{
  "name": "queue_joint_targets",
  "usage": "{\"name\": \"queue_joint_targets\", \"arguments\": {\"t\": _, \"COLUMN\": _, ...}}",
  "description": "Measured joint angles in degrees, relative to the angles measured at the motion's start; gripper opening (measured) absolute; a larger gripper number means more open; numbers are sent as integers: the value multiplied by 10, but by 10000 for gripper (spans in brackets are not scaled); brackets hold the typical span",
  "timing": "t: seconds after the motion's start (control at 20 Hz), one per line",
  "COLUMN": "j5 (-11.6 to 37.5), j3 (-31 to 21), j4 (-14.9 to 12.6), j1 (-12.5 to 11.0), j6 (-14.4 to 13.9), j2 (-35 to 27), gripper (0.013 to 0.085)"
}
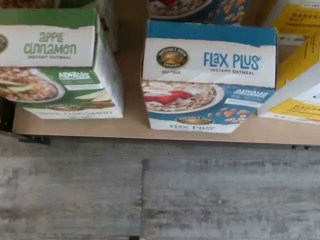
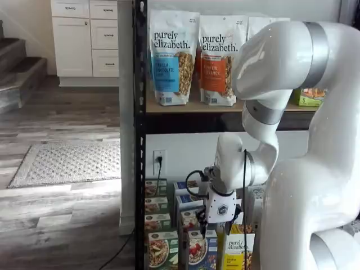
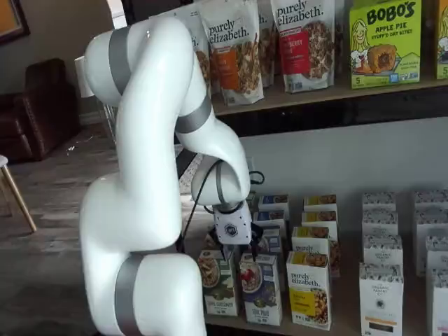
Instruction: Pick up the blue and white box that is on the bottom shelf, the second box from the left
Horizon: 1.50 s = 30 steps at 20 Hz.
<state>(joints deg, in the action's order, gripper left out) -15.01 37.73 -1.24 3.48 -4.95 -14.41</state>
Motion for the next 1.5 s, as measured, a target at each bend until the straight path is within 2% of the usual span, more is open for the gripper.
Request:
{"name": "queue_joint_targets", "arguments": {"t": 0.4, "j5": 9, "j3": 20, "j4": 31, "j1": -4, "j6": 34, "j2": -33, "gripper": 850}}
{"name": "queue_joint_targets", "arguments": {"t": 0.55, "j5": 18, "j3": 27, "j4": 58, "j1": -1, "j6": 58, "j2": -45, "gripper": 850}}
{"name": "queue_joint_targets", "arguments": {"t": 0.85, "j5": 16, "j3": 55, "j4": 24, "j1": -3, "j6": 27, "j2": -71, "gripper": 850}}
{"name": "queue_joint_targets", "arguments": {"t": 1.5, "j5": 13, "j3": 125, "j4": 9, "j1": -6, "j6": 16, "j2": -136, "gripper": 850}}
